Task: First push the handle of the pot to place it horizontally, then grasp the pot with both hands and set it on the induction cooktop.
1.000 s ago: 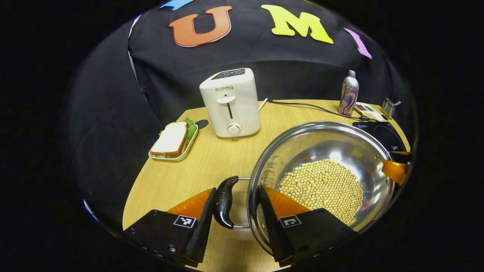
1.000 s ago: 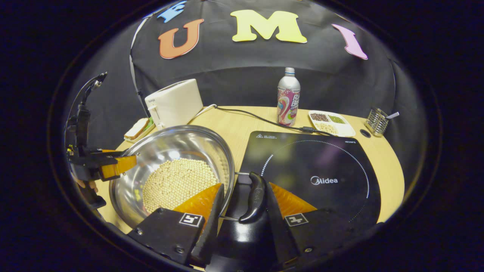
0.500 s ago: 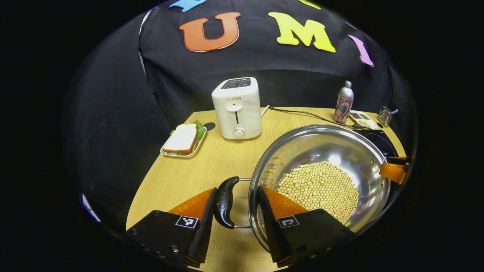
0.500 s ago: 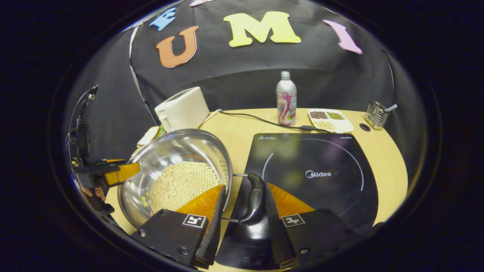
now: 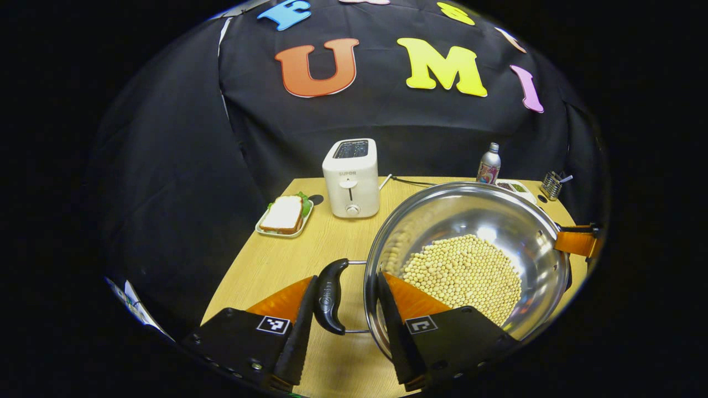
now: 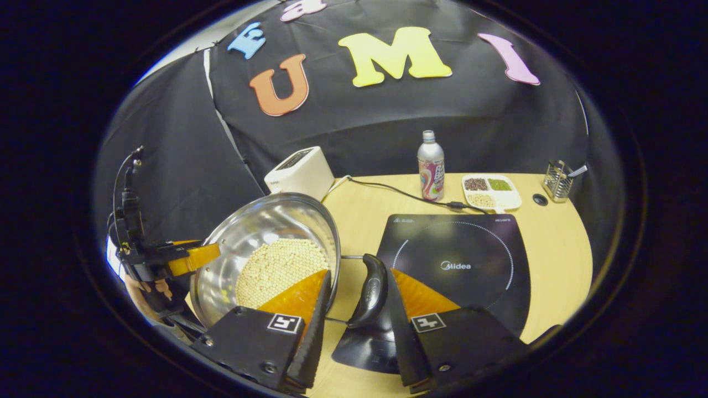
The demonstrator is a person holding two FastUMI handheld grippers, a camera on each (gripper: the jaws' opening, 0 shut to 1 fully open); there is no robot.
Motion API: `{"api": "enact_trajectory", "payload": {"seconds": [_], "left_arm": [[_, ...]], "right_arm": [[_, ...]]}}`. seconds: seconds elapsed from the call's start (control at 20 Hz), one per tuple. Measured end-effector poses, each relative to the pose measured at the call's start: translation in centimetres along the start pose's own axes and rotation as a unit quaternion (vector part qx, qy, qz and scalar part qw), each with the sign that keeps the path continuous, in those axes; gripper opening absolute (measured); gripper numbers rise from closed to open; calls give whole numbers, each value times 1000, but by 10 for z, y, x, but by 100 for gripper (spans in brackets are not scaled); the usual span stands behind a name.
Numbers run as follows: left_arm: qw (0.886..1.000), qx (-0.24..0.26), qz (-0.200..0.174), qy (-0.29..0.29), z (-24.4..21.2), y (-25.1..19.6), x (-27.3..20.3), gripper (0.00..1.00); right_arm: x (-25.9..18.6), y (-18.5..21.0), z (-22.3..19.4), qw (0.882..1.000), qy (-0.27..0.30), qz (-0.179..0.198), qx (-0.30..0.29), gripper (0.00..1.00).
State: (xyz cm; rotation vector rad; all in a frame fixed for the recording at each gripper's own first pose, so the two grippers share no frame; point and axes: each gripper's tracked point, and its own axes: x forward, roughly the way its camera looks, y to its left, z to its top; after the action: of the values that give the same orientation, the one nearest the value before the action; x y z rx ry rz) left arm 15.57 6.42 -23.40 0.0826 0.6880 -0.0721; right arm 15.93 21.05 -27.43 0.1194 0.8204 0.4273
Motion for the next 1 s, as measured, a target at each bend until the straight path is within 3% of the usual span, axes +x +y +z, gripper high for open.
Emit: {"api": "enact_trajectory", "payload": {"seconds": [0.4,1.0], "left_arm": [[999,10,-3,-31,57,-61,-22,61],[998,46,-36,-39,105,-184,-5,61]], "right_arm": [[-51,-51,55,999,-37,1,8,55],[-90,-167,97,995,-77,-44,36,55]]}}
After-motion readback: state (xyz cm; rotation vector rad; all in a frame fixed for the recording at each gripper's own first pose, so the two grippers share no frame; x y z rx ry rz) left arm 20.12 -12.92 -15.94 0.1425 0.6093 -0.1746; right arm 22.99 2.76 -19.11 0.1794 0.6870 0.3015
